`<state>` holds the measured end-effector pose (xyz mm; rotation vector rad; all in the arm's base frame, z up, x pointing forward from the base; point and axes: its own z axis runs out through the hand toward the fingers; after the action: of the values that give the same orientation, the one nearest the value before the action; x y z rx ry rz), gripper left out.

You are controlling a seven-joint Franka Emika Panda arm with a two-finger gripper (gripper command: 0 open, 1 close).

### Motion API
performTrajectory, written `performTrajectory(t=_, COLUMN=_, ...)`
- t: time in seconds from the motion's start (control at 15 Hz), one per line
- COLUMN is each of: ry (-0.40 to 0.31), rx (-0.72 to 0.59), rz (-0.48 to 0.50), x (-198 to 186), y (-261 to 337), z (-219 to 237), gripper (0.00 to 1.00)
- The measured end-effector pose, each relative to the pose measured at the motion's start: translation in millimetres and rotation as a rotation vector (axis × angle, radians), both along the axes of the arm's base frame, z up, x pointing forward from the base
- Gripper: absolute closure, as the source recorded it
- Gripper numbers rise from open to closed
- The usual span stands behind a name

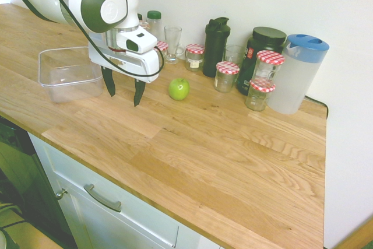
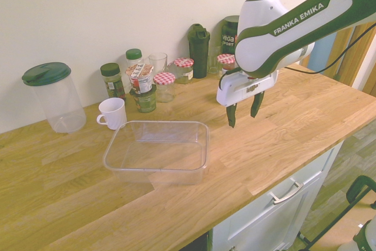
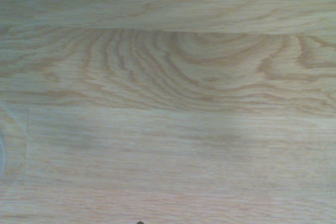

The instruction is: Put the apple into the container

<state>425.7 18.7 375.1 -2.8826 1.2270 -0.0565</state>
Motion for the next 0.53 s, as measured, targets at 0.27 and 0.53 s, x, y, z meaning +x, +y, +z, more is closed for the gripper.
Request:
performTrajectory(t=0.27, ry=-0.020, rx=0.002, rz=-0.016, x=15.3, y=-7.8, z=20.5, gripper=0.00)
performTrajectory(t=0.53, ry=-0.015, rx=-0.029, rz=-0.031, x=84.2, y=-45.8, z=64.1, gripper=0.00)
